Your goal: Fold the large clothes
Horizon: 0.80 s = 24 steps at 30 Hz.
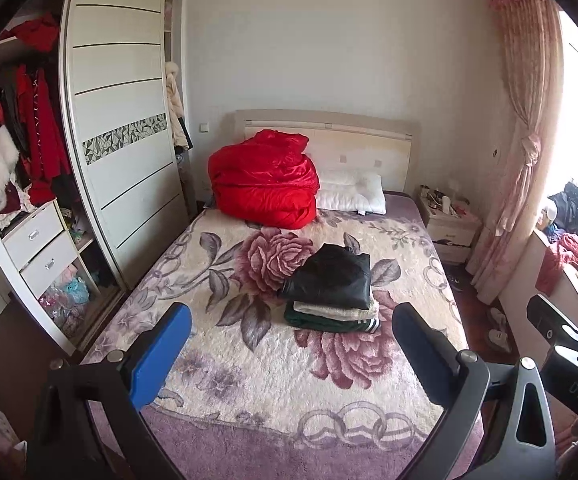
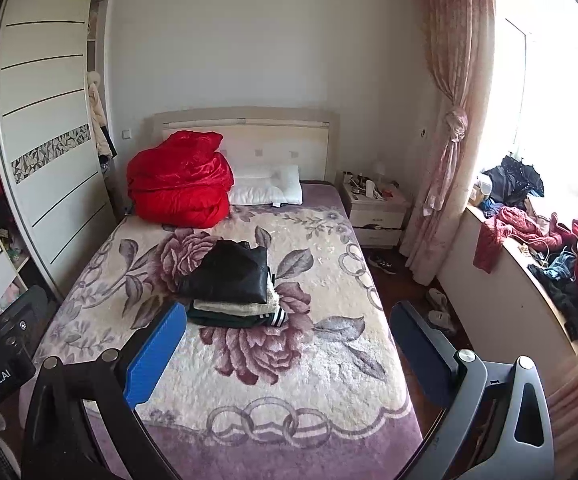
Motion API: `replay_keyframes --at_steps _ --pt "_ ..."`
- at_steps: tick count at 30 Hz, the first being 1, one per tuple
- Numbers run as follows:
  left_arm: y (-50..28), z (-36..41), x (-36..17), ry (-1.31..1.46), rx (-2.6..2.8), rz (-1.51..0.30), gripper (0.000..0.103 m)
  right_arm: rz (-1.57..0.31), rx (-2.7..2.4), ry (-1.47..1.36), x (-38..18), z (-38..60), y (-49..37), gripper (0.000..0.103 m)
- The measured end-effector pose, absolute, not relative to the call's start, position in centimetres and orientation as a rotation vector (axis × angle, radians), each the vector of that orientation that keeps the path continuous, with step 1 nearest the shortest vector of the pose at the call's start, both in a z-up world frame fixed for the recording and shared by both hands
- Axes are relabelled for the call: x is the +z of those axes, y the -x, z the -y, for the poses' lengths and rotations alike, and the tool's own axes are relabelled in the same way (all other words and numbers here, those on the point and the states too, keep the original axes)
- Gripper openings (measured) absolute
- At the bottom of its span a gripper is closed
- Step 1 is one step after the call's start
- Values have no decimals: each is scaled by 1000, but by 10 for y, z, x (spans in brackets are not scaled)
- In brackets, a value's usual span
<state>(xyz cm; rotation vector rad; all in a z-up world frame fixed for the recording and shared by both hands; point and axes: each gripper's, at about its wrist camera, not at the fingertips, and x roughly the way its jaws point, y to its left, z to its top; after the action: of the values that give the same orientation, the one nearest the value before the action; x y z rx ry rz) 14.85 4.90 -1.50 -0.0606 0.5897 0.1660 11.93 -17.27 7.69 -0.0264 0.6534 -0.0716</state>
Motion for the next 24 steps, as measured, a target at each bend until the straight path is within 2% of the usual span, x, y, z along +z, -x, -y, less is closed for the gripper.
replay_keyframes --at_steps 24 --pt "-143 -52 -5 43 184 -570 102 -643 -38 21 73 168 -124 103"
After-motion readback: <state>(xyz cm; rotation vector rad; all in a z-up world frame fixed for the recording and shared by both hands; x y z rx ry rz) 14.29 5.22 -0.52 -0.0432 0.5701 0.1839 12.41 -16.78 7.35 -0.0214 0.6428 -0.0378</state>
